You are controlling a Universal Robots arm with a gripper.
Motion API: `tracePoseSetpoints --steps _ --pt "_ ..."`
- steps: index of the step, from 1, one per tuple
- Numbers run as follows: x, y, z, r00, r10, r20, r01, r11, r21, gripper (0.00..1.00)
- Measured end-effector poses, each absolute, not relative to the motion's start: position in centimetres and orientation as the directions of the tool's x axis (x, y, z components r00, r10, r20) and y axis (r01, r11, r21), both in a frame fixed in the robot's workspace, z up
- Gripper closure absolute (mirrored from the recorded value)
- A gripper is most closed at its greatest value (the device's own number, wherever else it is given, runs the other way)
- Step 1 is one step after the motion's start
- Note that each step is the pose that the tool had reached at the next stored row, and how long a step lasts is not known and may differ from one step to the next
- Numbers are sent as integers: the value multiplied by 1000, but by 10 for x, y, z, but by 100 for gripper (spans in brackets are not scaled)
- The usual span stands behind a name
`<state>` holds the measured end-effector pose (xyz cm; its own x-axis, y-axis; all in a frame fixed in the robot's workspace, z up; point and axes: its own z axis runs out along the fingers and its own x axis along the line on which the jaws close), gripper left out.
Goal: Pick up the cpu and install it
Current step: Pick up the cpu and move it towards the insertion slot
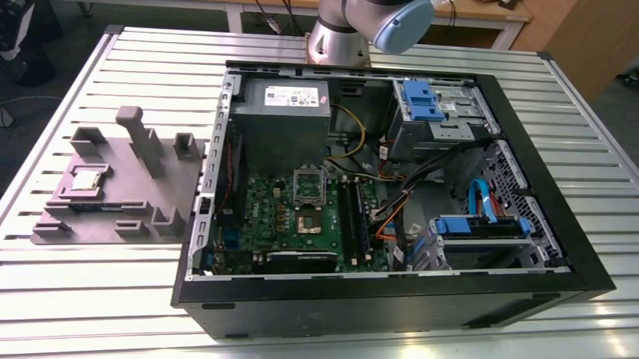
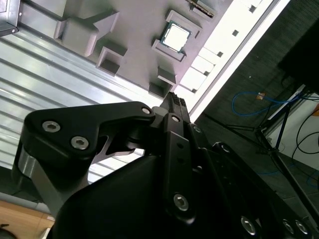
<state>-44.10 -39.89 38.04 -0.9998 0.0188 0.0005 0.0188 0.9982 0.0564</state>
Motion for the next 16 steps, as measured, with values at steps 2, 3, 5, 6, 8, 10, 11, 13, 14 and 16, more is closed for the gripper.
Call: tracePoseSetpoints --steps 2,3,5,6,8,10,11,13,14,16 --pt "-441 -399 380 -1000 19 1 19 998 56 90" --pt "-441 -399 380 -1000 19 1 19 998 56 90" --pt "-441 -399 379 -1000 19 1 19 998 56 90" --pt "-441 -399 379 -1000 19 1 19 998 56 90" --pt "-441 -399 377 -1000 19 1 19 998 56 90" --pt "-441 -399 376 -1000 19 1 19 998 56 90" --pt "-441 -399 376 -1000 19 1 19 998 56 90" --pt "-441 -399 376 -1000 19 1 19 998 56 90" --pt "-441 -399 376 -1000 19 1 19 998 56 90" --pt "-441 -399 376 -1000 19 0 19 998 56 90"
